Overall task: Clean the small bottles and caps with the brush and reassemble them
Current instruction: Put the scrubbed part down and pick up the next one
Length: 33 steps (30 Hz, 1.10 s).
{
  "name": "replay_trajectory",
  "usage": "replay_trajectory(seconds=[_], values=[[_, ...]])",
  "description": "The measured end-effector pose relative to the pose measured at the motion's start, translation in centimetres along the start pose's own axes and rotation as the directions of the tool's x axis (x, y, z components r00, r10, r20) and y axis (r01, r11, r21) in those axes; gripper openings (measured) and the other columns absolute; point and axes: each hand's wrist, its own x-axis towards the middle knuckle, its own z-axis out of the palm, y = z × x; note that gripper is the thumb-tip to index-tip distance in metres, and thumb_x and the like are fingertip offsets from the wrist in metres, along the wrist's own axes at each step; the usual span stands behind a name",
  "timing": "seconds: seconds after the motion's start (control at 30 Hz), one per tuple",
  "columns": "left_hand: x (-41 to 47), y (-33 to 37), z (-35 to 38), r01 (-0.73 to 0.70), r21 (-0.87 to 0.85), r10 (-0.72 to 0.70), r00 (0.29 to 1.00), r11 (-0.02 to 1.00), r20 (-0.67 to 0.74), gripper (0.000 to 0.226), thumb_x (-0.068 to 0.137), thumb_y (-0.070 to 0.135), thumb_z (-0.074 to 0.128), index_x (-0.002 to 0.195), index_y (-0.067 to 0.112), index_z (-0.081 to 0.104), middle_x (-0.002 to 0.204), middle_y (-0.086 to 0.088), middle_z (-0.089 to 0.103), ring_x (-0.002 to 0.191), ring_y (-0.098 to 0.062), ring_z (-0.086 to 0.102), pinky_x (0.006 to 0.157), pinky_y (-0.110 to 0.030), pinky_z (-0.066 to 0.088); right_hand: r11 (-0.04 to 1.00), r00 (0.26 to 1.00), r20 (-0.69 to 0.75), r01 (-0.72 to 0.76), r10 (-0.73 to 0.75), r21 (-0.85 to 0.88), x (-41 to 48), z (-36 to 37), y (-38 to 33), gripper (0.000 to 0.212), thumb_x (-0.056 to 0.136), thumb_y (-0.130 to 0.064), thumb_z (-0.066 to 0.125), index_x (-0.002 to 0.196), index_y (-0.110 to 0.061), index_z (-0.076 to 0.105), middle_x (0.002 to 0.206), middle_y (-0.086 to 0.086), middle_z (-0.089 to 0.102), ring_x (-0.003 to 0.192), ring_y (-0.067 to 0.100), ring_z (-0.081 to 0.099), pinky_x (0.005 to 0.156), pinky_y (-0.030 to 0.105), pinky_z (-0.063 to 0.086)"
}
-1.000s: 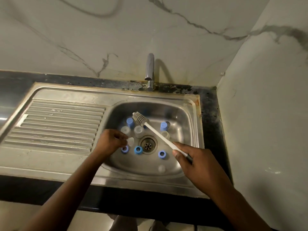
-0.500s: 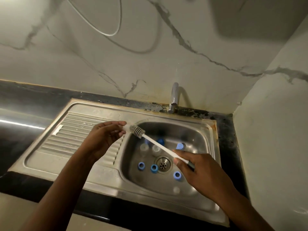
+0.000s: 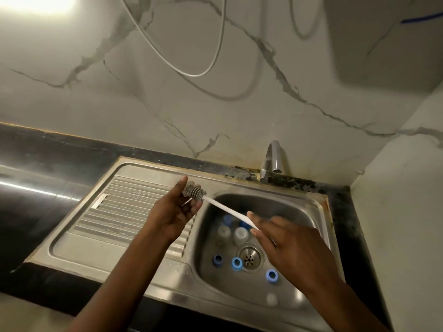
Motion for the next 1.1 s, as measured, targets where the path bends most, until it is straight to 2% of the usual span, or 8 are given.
replay_trajectory(seconds=[0.17,0.27,0.37,0.53,0.7,0.83,0.97,1.1], values=[[0.5,0.9,-1.0,-0.023,0.035,0.021,0.997,0.999,0.076,0.026,0.099,0.029,0.067,0.11,0.006,0.072,0.119,-0.021,0.076,0.111,-0.032,0.075,0.1,-0.047,0.059,0.991,0.997,-0.03,0.068,-0.071,-0.112,0.9,1.2,-0.7,0.047,0.1,-0.04,0.06,0.146,-0.033,0.052,0.072,-0.011,0.054,0.048,0.006,0.046,0.037,0.019,0.038],[0.7,1.8,-1.4,-0.042,0.05,0.034,0.987,0.998,0.155,0.028,0.102,0.03,0.063,0.116,0.007,0.071,0.125,-0.02,0.074,0.122,-0.034,0.07,0.108,-0.048,0.055,0.954,0.986,0.082,-0.16,0.144,0.253,1.4,1.5,-1.9,0.041,0.103,-0.045,0.06,0.143,-0.042,0.055,0.075,-0.01,0.064,0.058,0.007,0.06,0.049,0.022,0.051],[0.7,2.4,-1.9,-0.047,0.045,0.035,0.975,0.998,0.221,0.031,0.102,0.03,0.061,0.122,0.008,0.068,0.13,-0.019,0.072,0.123,-0.033,0.07,0.103,-0.044,0.057,0.504,0.875,0.426,-0.481,0.228,0.717,2.1,1.4,-3.3,0.025,0.103,-0.045,0.059,0.124,-0.046,0.071,0.067,-0.007,0.062,0.052,0.005,0.052,0.051,0.025,0.044],[1.4,2.8,-2.8,-0.024,-0.007,0.025,0.957,1.0,0.29,0.032,0.101,0.029,0.061,0.122,0.006,0.066,0.138,-0.021,0.067,0.129,-0.033,0.066,0.109,-0.046,0.052,-0.116,0.583,0.808,-0.812,-0.088,0.572,3.7,-0.1,-3.0,0.035,0.104,-0.04,0.055,0.132,-0.026,0.07,0.071,0.001,0.044,0.049,0.005,0.03,0.041,0.016,0.024],[2.4,2.9,-2.7,-0.041,-0.057,0.051,0.98,0.998,0.19,0.026,0.101,0.031,0.064,0.111,0.007,0.071,0.131,-0.02,0.071,0.122,-0.032,0.071,0.103,-0.044,0.057,0.412,0.831,0.531,-0.548,0.167,0.728,4.4,0.9,-4.8,0.026,0.105,-0.041,0.058,0.125,-0.038,0.072,0.066,-0.007,0.056,0.051,0.008,0.045,0.046,0.024,0.038],[2.6,2.4,-2.5,-0.067,-0.017,0.068,0.996,0.998,0.053,0.024,0.098,0.031,0.071,0.105,0.008,0.071,0.118,-0.019,0.076,0.108,-0.031,0.077,0.091,-0.041,0.064,0.995,0.99,0.133,-0.061,0.05,0.079,4.0,1.7,-4.4,0.049,0.102,-0.039,0.063,0.149,-0.035,0.052,0.082,-0.01,0.063,0.058,0.008,0.054,0.051,0.025,0.046],[2.2,1.4,-2.9,-0.084,0.014,0.084,0.994,0.996,-0.075,0.025,0.099,0.028,0.072,0.109,0.006,0.07,0.112,-0.023,0.077,0.104,-0.033,0.078,0.091,-0.044,0.064,0.935,0.981,0.051,0.195,-0.188,-0.298,2.4,3.1,-3.5,0.094,0.066,-0.008,0.092,0.151,-0.013,0.051,0.089,0.009,0.07,0.063,0.021,0.062,0.044,0.033,0.05],[1.9,1.6,-3.1,-0.12,0.013,0.12,0.992,0.993,-0.027,0.025,0.101,0.027,0.068,0.111,0.003,0.069,0.114,-0.024,0.076,0.11,-0.034,0.076,0.091,-0.042,0.064,0.938,0.982,0.097,-0.184,0.162,0.293,2.7,3.9,-4.6,0.042,0.102,-0.043,0.062,0.144,-0.043,0.056,0.086,-0.014,0.069,0.068,0.005,0.063,0.058,0.019,0.045]])
